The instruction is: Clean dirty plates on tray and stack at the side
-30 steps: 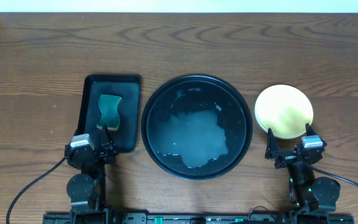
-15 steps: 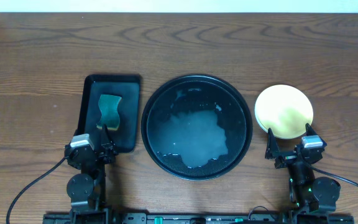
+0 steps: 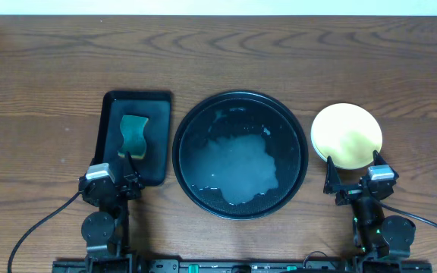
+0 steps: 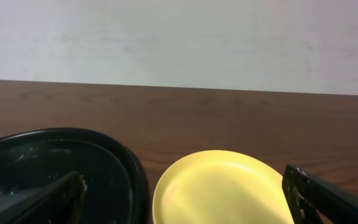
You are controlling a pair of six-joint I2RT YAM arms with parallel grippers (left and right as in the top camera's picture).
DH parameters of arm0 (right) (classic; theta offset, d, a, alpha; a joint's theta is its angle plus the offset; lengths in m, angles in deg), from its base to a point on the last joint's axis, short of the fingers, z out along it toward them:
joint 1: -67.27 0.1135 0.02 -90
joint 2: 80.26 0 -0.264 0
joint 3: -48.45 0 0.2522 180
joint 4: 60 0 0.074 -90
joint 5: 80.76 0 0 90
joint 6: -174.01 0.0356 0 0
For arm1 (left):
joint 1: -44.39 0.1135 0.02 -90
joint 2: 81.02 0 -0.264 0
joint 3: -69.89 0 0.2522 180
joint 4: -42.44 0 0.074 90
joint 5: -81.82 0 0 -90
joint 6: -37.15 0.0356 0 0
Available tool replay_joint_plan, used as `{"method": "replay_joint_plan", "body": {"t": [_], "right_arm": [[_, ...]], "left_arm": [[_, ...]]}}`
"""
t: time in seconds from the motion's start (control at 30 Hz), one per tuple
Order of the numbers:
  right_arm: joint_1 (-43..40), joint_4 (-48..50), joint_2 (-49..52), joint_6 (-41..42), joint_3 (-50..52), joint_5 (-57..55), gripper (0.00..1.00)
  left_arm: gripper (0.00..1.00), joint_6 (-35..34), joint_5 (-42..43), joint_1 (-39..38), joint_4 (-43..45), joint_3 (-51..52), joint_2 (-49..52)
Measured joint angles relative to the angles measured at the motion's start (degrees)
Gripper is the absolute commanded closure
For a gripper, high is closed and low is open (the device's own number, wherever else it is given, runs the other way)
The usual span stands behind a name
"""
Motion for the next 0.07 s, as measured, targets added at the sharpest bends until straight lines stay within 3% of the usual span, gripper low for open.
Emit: {"method": "replay_joint_plan", "body": {"t": [0.07], "right_arm": [[0.0,0.0,0.0,0.0,0.0,0.0,0.01]], "left_arm": [[0.25,0.0,0.0,0.0,0.0,0.0,0.0]]}}
